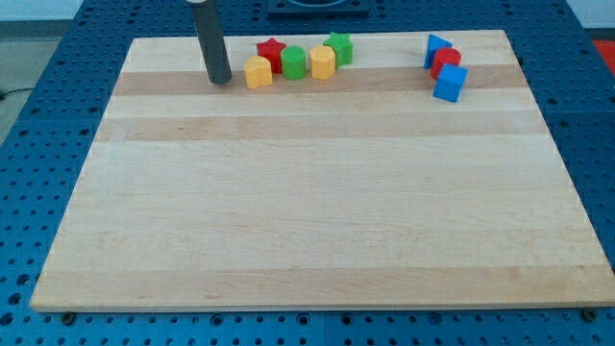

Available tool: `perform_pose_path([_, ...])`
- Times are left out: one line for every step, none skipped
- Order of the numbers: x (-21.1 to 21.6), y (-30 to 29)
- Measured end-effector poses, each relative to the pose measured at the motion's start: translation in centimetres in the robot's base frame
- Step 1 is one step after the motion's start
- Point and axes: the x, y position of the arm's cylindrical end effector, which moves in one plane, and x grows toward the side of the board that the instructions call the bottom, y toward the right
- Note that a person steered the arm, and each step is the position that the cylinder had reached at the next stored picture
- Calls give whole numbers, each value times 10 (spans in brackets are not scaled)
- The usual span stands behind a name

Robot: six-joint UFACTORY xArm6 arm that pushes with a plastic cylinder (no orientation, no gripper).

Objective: Move the yellow heart to the bottom of the red star

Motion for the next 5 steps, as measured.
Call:
perform_pose_path([0, 0])
perform_pose_path([0, 7])
perform_pose_path([3, 18])
perform_pose_path([20, 19])
perform_pose_path([26, 24])
